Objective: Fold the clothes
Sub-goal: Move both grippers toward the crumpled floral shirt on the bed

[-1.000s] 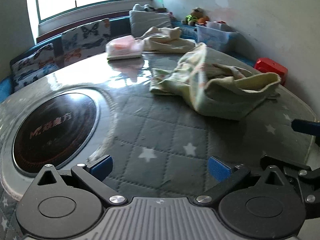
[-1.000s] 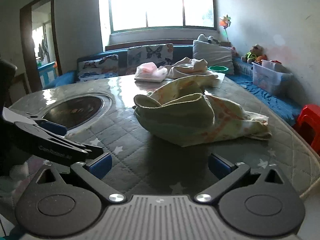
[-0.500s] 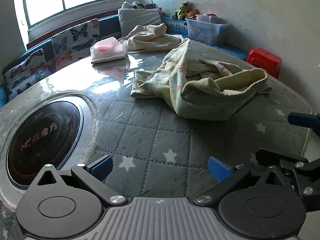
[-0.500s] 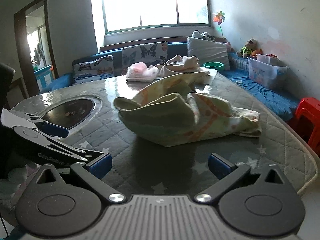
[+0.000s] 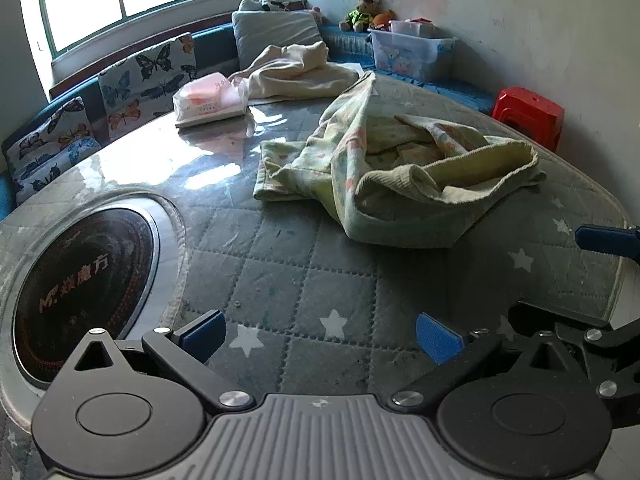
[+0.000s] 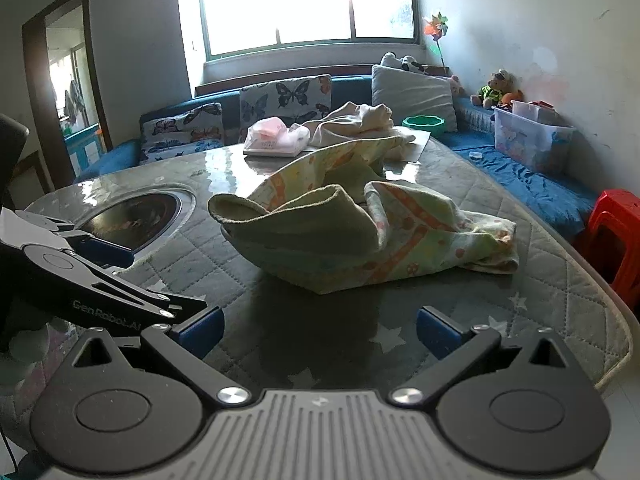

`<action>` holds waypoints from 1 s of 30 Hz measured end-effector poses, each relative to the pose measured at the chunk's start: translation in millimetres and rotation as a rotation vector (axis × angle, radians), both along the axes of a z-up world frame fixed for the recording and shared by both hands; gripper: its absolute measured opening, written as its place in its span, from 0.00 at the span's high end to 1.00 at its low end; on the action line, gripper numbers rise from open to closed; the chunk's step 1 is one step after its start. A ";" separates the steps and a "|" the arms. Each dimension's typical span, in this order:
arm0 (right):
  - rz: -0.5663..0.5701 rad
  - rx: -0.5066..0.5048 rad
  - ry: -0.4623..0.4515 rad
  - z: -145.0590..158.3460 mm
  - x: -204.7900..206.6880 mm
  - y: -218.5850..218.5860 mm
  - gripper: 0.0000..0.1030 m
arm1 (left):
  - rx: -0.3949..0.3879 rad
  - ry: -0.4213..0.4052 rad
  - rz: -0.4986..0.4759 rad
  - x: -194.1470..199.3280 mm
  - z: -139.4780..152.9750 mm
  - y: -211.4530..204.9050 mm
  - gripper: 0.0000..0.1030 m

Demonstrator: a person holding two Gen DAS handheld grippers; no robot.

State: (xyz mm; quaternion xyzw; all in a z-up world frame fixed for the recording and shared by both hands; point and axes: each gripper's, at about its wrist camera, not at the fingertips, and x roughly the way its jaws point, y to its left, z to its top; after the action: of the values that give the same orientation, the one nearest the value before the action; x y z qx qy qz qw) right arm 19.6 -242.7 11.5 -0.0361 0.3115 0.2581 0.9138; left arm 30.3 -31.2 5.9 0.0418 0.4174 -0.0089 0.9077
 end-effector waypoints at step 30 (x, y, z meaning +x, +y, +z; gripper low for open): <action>0.033 -0.054 -0.012 6.3 22.8 9.8 0.00 | 0.017 0.015 0.021 24.6 7.9 10.8 0.00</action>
State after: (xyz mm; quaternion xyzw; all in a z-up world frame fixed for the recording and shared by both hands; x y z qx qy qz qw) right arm 42.4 -232.8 17.8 -0.0677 0.3123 0.2644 0.9099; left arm 55.0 -20.3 13.8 0.0451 0.4247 0.0041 0.9042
